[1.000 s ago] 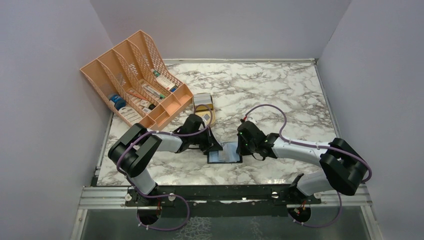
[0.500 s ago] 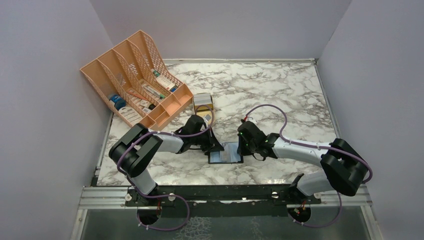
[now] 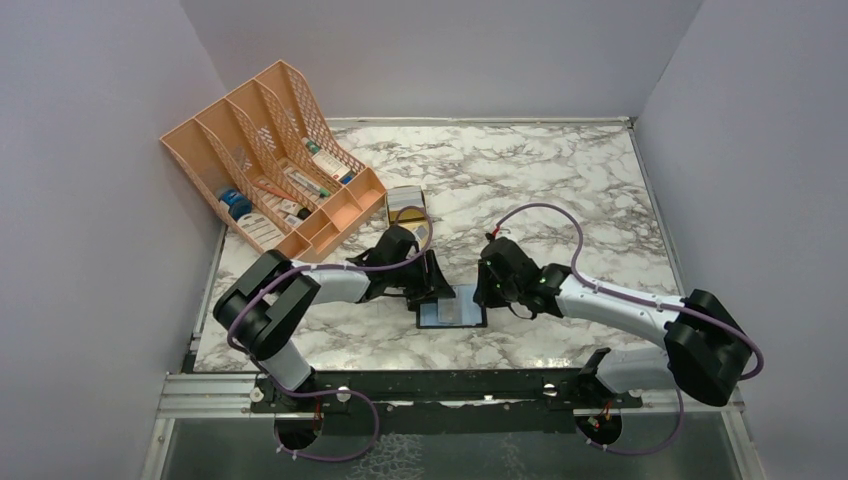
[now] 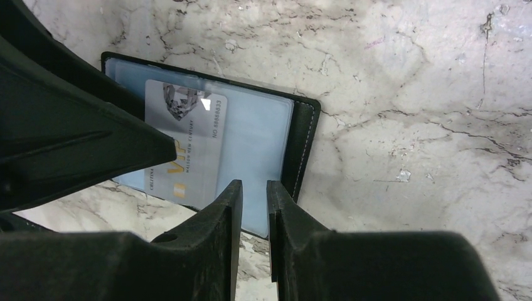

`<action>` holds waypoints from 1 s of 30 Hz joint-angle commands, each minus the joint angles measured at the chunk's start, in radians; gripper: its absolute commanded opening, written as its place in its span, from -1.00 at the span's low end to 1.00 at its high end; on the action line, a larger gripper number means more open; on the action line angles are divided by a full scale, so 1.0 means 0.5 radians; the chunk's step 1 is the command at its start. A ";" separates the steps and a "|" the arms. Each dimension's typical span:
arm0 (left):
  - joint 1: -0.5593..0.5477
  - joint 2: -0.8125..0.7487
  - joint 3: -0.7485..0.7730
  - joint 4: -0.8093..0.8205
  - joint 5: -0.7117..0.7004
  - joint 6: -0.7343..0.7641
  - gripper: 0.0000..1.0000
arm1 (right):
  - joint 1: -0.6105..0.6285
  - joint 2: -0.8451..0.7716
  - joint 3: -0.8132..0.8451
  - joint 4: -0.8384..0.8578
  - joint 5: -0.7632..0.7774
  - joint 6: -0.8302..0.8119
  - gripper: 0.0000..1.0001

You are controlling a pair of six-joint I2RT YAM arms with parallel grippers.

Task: Put the credit cards into the card holder
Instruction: Insert the credit card into the card holder.

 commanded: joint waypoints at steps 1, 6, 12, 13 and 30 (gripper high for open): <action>0.002 -0.098 0.031 -0.258 -0.217 0.111 -0.03 | 0.002 0.002 0.001 -0.040 0.010 0.030 -0.56; 0.002 -0.135 0.053 -0.349 -0.267 0.146 0.03 | 0.001 0.036 -0.020 -0.024 0.030 0.033 -0.57; 0.002 -0.177 0.032 -0.337 -0.235 0.122 0.06 | 0.002 0.069 -0.052 0.003 -0.010 0.048 -0.55; 0.002 -0.179 0.023 -0.321 -0.222 0.108 0.06 | 0.002 0.071 -0.059 0.009 -0.016 0.052 -0.55; -0.018 -0.088 -0.053 -0.068 -0.095 -0.048 -0.04 | 0.002 0.168 -0.157 0.216 -0.154 0.102 -0.62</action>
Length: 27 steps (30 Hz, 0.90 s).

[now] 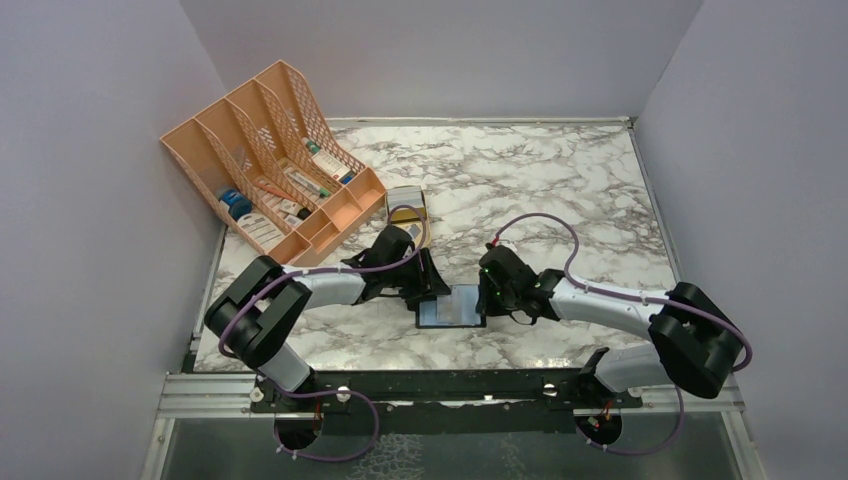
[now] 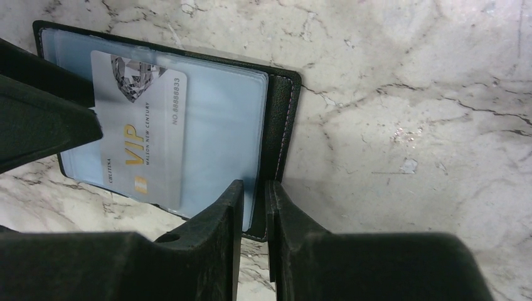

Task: Put the credit cards into the card holder
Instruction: Insert the credit card into the card holder.

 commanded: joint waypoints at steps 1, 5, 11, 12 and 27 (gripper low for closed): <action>-0.026 0.050 -0.006 0.036 0.046 -0.042 -0.06 | 0.002 0.058 -0.032 0.148 -0.078 0.052 -0.62; -0.065 0.049 0.009 0.048 0.037 -0.067 -0.14 | 0.002 0.071 -0.023 0.161 -0.095 0.053 -0.63; -0.112 0.065 0.034 0.069 -0.001 -0.107 -0.37 | 0.002 0.066 -0.035 0.173 -0.106 0.068 -0.63; -0.124 0.059 0.025 0.095 -0.015 -0.125 -0.45 | 0.002 0.062 -0.040 0.178 -0.110 0.075 -0.63; -0.139 -0.125 0.143 -0.258 -0.307 0.066 -0.01 | 0.002 -0.136 -0.029 0.018 -0.008 0.079 -0.65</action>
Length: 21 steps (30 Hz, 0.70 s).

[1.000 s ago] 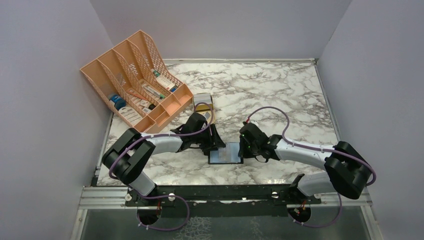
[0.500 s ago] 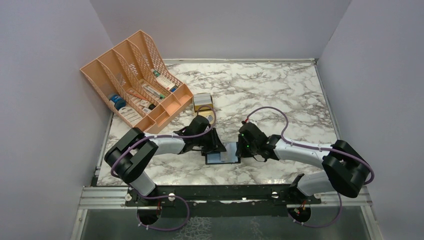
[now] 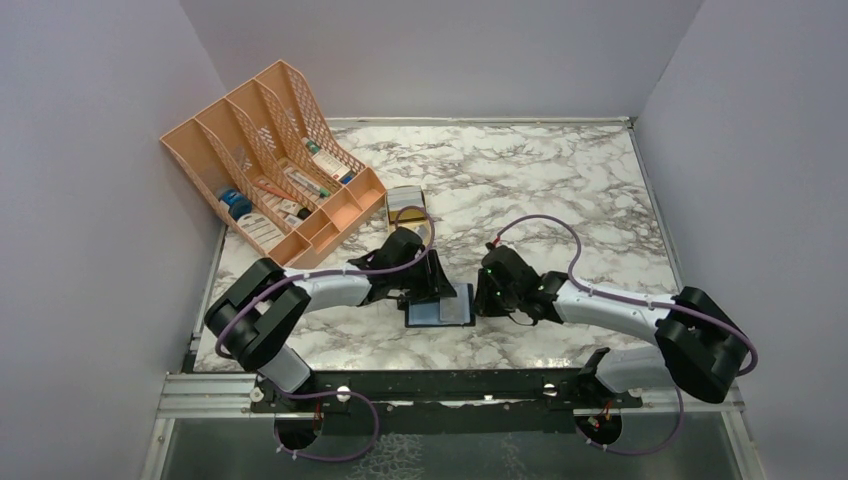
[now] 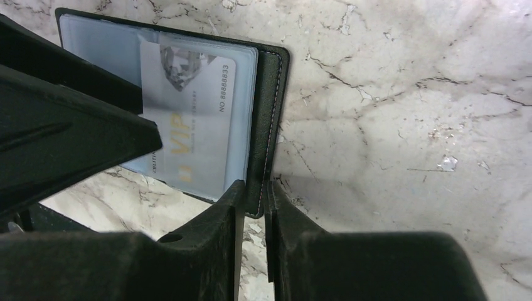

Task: Put the credit cards into the card holder
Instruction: Insert the credit card into the card holder.

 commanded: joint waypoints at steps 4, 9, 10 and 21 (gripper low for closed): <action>-0.002 -0.189 0.034 -0.168 -0.186 0.092 0.01 | 0.002 -0.116 0.023 -0.121 0.119 -0.027 -0.66; -0.002 -0.192 -0.046 -0.071 -0.152 0.047 0.04 | 0.002 -0.025 0.058 -0.109 0.148 -0.051 -0.68; -0.004 -0.191 -0.052 -0.059 -0.148 0.044 0.04 | 0.002 -0.005 0.061 -0.104 0.154 -0.052 -0.68; -0.005 -0.034 -0.039 0.073 -0.032 -0.039 -0.17 | 0.002 0.110 0.057 -0.009 0.093 -0.050 -0.70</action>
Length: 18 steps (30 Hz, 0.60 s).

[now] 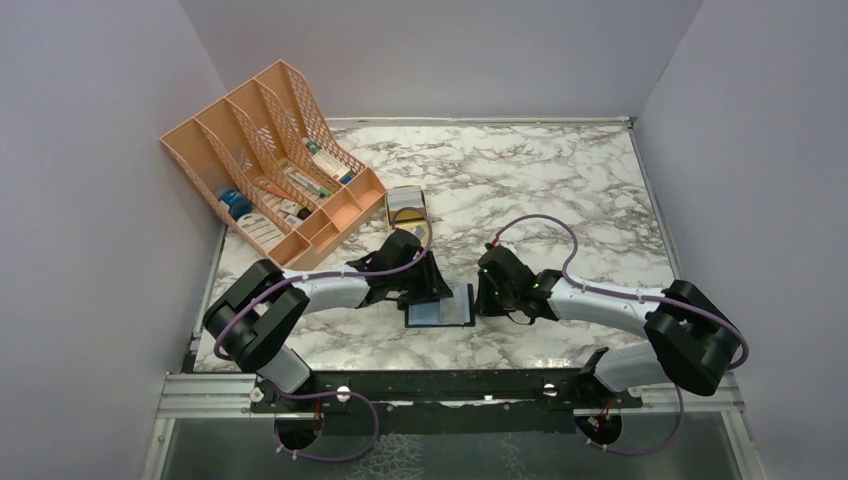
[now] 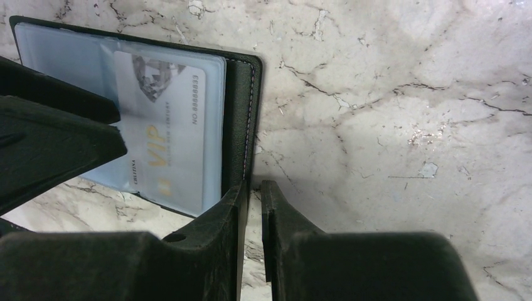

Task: Put the credit cards into the card holder
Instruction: Insert the credit card into the card holder.

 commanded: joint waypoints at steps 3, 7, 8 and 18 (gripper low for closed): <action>-0.005 0.069 -0.027 0.170 0.077 -0.078 -0.22 | 0.002 0.023 0.018 0.061 0.004 -0.006 -0.70; -0.010 0.082 -0.019 0.223 0.109 -0.104 -0.27 | 0.002 0.028 0.009 0.071 -0.005 0.002 -0.70; -0.016 0.081 -0.014 0.230 0.110 -0.110 -0.30 | 0.002 0.033 0.007 0.078 -0.008 0.005 -0.70; -0.067 0.054 -0.020 0.250 0.095 -0.139 -0.43 | 0.002 0.067 0.030 0.088 0.003 0.006 -0.70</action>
